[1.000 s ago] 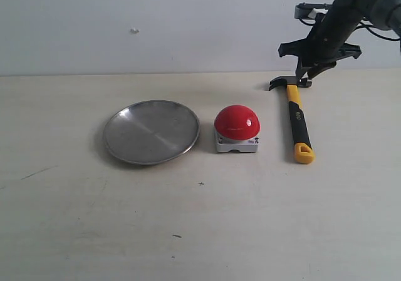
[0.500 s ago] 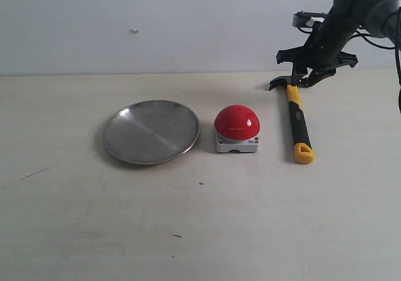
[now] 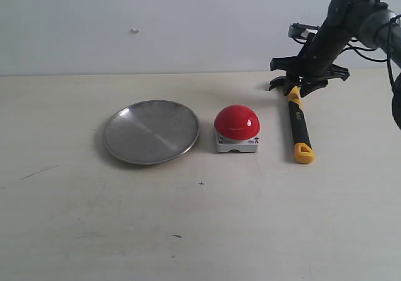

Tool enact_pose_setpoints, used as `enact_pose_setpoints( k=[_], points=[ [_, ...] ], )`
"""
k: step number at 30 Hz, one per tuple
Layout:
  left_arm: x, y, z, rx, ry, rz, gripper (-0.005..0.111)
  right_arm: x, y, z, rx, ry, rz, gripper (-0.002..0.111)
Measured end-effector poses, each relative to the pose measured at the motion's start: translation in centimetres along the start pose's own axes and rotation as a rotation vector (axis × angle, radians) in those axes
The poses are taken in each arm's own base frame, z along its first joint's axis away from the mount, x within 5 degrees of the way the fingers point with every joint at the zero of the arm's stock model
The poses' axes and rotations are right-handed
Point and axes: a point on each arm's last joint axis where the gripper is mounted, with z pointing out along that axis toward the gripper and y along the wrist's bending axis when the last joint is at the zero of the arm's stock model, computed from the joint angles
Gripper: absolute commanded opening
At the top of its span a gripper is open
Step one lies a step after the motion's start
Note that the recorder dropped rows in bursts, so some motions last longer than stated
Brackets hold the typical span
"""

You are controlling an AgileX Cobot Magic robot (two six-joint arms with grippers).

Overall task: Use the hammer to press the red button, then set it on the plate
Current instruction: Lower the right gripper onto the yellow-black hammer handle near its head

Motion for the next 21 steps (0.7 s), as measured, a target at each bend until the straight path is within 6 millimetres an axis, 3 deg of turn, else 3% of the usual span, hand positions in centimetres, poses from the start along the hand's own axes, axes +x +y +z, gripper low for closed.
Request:
enact_pose_setpoints(
  k=[21],
  points=[
    [0.0,0.0,0.0,0.0,0.0,0.0,0.0,0.0,-0.4,2.6,0.04,-0.047,0.046,0.042]
  ],
)
